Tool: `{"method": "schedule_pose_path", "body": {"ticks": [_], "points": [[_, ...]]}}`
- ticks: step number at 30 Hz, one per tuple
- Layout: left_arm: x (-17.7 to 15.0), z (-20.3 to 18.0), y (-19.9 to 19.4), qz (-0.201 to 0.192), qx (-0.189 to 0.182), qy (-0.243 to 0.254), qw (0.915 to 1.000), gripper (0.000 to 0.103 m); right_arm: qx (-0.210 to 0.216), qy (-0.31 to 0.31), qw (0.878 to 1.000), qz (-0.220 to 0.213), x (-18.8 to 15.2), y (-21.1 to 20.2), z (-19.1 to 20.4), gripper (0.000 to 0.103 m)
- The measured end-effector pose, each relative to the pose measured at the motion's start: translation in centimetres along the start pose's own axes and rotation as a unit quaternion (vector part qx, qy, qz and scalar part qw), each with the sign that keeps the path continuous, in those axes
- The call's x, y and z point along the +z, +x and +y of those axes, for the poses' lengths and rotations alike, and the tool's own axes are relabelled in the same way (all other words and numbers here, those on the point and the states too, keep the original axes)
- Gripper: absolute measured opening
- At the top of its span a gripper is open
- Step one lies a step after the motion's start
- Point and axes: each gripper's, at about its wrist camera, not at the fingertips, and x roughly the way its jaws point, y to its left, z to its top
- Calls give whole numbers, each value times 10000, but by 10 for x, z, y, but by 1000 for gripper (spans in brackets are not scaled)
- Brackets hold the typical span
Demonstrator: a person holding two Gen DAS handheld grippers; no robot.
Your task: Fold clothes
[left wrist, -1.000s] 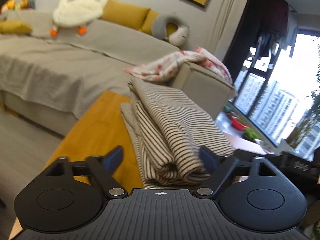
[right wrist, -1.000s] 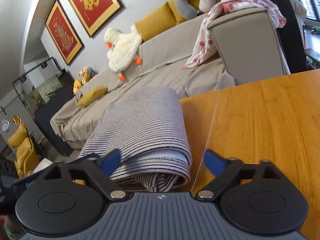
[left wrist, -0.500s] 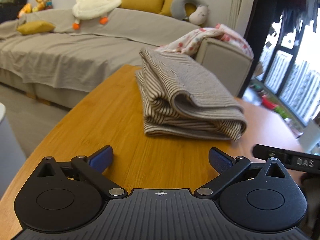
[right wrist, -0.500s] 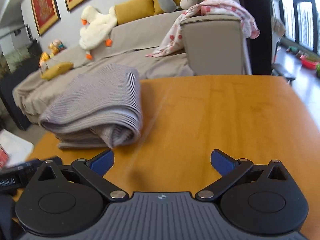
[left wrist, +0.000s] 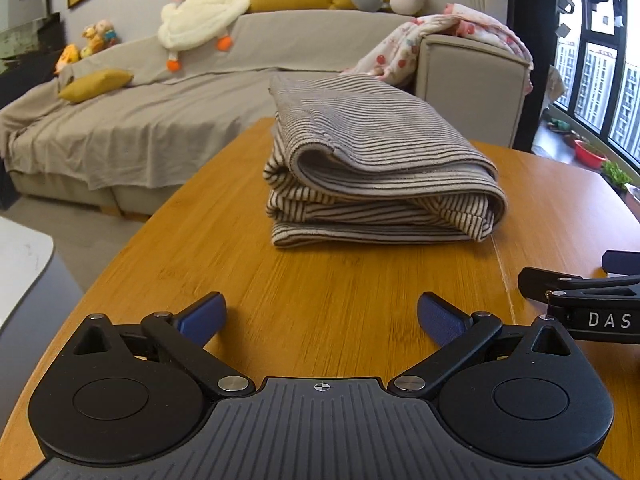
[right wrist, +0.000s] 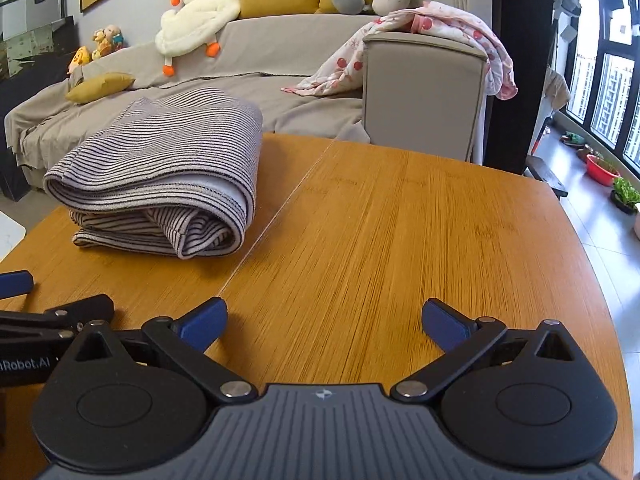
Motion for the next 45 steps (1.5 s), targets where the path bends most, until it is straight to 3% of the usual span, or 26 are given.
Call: {"method": "schedule_pose_path", "body": {"ticks": [45], "points": [[2,-1,2,7,-11,-4,10000,103,-27,10,10000,21,3,-2,2,103]]}}
